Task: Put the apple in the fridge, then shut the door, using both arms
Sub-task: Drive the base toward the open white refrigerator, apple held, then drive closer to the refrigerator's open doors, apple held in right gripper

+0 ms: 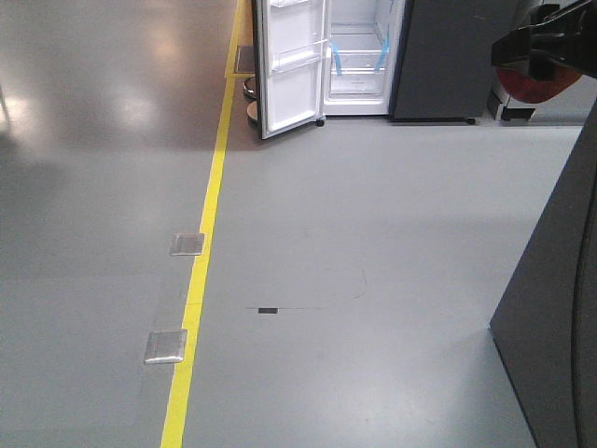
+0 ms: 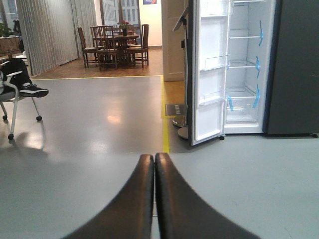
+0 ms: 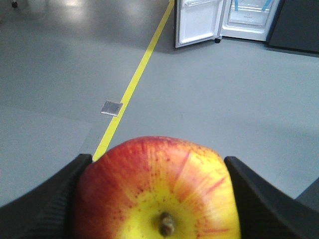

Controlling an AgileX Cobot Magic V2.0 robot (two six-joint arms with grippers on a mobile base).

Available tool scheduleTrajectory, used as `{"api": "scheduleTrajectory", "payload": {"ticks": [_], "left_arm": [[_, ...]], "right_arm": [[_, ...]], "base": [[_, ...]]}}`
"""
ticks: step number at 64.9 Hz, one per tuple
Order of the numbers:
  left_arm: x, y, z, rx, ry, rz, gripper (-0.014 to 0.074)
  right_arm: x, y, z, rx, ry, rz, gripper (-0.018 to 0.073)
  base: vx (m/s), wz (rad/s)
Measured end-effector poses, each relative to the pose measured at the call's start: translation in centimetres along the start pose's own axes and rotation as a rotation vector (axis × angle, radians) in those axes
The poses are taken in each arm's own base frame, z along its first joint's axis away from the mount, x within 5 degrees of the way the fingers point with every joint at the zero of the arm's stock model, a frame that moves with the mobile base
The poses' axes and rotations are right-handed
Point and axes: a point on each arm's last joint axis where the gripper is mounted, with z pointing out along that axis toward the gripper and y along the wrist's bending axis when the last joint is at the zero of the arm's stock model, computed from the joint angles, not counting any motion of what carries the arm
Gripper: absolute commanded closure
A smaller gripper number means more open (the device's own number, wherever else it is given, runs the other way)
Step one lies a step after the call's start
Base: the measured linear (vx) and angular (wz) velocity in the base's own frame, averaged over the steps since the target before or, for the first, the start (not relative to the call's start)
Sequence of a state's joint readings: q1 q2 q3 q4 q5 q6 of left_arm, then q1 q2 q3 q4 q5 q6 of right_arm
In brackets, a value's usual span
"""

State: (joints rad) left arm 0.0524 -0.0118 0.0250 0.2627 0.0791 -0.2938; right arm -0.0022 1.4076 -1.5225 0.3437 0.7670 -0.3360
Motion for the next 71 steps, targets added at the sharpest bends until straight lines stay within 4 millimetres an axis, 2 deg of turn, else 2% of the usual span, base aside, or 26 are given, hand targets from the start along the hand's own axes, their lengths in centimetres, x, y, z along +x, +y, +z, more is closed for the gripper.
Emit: {"api": "scheduleTrajectory", "payload": {"ticks": [71], "left_arm": [[0.0, 0.0, 0.0, 0.0, 0.0, 0.0, 0.0602]], "right_arm": [[0.0, 0.0, 0.0, 0.0, 0.0, 0.0, 0.0475]], "base": [[0.18, 0.02]]}}
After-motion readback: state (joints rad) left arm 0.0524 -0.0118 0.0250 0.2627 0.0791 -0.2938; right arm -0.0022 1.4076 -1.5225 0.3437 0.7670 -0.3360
